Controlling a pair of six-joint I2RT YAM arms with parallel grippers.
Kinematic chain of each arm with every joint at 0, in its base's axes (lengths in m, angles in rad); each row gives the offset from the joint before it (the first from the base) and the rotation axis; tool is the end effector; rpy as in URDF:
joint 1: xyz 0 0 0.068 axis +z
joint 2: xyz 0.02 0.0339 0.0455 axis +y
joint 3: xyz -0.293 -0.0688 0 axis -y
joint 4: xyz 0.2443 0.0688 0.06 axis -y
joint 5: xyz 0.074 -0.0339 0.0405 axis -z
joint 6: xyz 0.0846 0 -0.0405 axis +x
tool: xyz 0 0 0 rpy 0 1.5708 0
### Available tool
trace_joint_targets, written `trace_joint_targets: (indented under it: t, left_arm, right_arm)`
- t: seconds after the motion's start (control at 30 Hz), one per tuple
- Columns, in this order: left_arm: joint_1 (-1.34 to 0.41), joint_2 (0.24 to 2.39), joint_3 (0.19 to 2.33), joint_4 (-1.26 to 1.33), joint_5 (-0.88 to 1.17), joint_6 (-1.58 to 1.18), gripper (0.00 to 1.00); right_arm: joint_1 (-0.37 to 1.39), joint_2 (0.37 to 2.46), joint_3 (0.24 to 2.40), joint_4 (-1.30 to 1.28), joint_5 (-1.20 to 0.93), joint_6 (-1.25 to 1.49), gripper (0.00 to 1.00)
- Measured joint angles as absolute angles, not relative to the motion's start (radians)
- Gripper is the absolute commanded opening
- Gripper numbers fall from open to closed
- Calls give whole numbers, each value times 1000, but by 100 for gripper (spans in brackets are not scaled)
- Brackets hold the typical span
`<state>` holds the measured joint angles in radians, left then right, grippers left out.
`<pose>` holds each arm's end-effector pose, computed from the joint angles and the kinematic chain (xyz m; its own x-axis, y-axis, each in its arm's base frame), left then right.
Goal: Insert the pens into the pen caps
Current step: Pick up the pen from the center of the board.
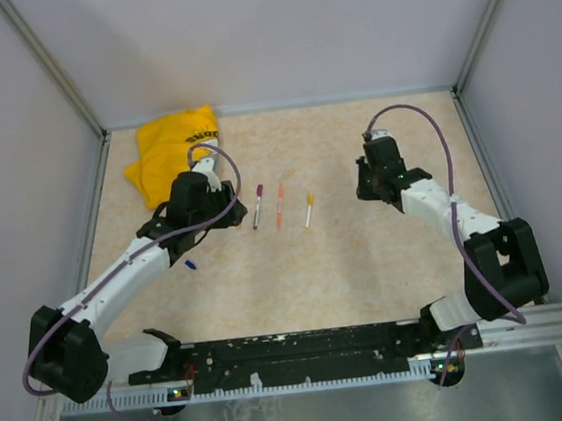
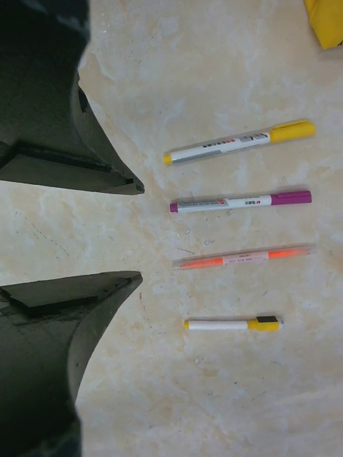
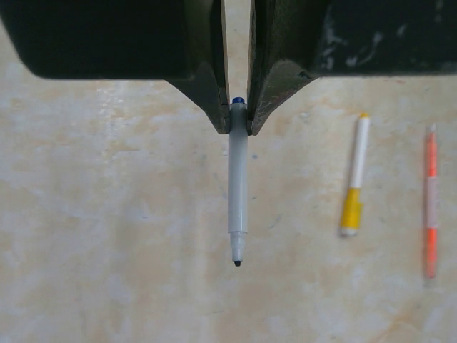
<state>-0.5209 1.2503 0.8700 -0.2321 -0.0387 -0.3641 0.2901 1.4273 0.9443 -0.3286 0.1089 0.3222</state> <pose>0.2675 -0.1497 0.2655 -0.6332 -0.0469 -0.7725 0.2615 0.9265 -0.2706 0.3199 0.0859 0.2285 -0.7267 0.1116 -0.6779 0.0184 0.9895 0.1432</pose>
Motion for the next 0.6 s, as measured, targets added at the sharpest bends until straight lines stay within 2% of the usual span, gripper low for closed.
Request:
trace_joint_targets:
  t: [0.1, 0.17, 0.33, 0.6]
  left_arm:
    - [-521, 1219, 854, -202, -16, -365, 56]
    - [-521, 1195, 842, -183, -1, -366, 61]
    - [-521, 1154, 822, -136, 31, -370, 65]
    - [-521, 1126, 816, -83, 83, -426, 71]
  right_arm:
    - [355, 1408, 942, -304, 72, 369, 4]
    - [394, 1393, 931, -265, 44, 402, 4]
    - [500, 1354, 879, -153, -33, 508, 4]
    - [681, 1343, 742, 152, -112, 656, 1]
